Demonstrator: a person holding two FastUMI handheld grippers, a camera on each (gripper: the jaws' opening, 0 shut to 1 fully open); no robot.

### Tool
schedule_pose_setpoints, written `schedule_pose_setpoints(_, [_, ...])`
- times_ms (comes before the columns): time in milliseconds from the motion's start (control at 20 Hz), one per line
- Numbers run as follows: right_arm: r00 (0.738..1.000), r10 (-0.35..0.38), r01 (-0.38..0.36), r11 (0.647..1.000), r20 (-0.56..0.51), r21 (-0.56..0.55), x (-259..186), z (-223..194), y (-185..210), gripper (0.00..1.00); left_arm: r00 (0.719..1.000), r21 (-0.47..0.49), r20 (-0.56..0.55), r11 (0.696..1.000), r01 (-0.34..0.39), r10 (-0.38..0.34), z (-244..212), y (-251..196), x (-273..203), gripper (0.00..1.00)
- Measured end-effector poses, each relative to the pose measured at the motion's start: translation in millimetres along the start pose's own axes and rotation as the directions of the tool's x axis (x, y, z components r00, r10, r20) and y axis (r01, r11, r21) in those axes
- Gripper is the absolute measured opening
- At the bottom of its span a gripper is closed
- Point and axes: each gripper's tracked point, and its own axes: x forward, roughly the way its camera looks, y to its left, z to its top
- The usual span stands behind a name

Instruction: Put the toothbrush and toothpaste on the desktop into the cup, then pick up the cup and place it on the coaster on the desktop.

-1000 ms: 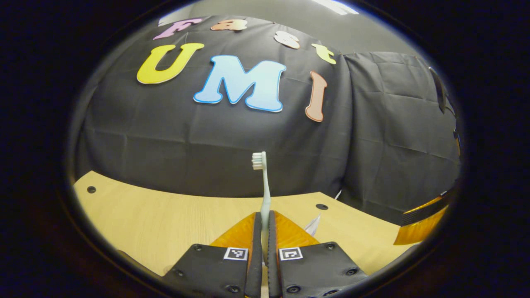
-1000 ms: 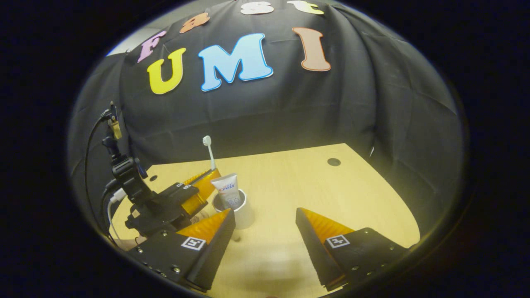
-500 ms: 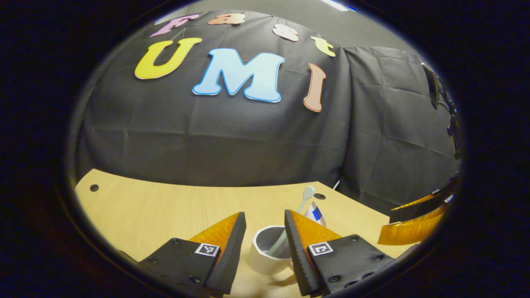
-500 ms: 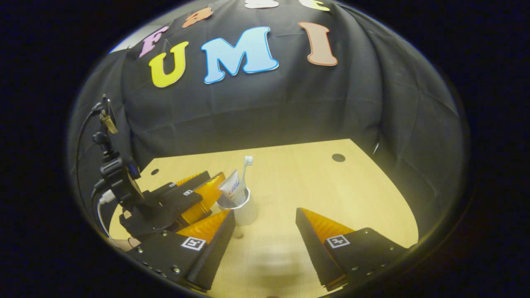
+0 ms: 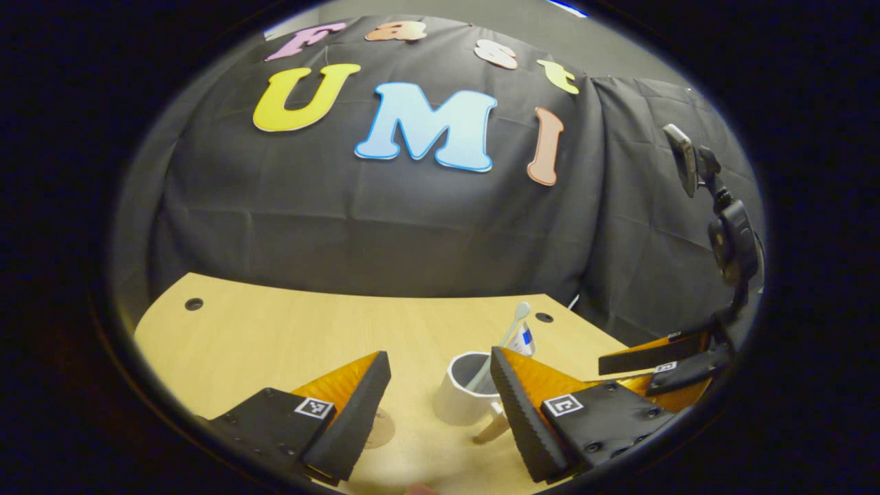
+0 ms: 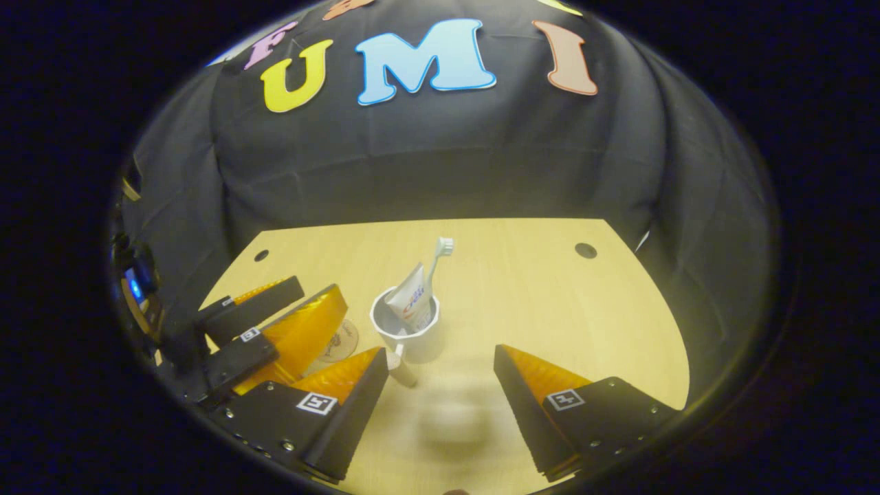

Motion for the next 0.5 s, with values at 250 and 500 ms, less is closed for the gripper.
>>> schedule_pose_setpoints(250, [0.991,0.028,-0.022,0.999,-0.130,0.046,22.9,-9.1,21.5,0.95,0.998,0.014,-0.035,0.999,-0.046,0.047,5.4,19.2,-28.2,0.95])
schedule_pose_setpoints(500, [0.960,0.015,0.000,0.998,-0.278,0.056,41.2,-22.7,30.0,0.95,0.994,0.017,-0.085,0.997,-0.072,0.073,-0.7,30.4,-41.6,0.95])
